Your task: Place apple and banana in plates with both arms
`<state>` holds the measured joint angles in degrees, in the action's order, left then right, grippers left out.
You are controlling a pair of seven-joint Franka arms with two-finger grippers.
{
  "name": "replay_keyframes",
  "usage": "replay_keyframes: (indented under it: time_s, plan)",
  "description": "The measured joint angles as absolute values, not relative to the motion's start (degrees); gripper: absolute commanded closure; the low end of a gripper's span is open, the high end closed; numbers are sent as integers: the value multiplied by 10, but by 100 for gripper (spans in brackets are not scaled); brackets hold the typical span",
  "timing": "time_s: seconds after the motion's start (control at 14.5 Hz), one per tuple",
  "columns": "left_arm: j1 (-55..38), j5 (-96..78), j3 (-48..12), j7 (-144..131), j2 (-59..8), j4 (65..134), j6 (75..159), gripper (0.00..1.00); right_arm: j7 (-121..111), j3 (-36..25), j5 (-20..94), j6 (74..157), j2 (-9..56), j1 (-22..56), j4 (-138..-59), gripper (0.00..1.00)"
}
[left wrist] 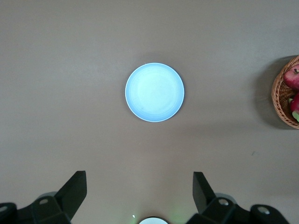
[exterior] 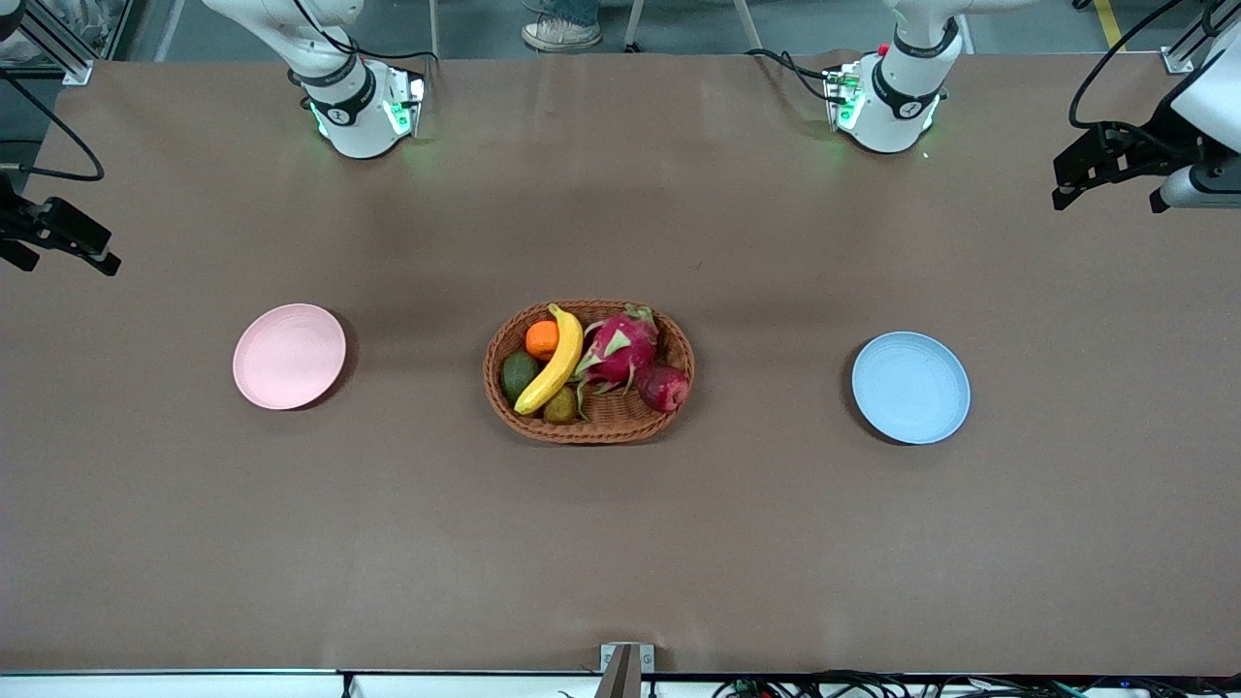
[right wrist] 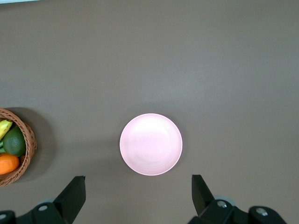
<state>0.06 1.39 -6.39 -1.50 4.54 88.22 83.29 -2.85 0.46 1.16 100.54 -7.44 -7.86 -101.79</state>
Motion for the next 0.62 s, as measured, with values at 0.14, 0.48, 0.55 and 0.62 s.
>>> replay_keyframes:
  time_s: [0.14,0.48,0.55,0.62]
  plan:
    - [1,14,-64,-15,45,882,833,0,-29,5,12,1002,-74,-79,-1018,0]
    - [-7,14,-67,-15,12,875,845,0,-29,5,12,1002,-74,-79,-1018,0]
    - [-14,14,-72,-17,-2,874,864,0,-29,5,12,1002,-74,-79,-1017,0]
    - [-22,13,-77,-31,-16,873,885,0,-29,5,12,1003,-73,-79,-1016,0]
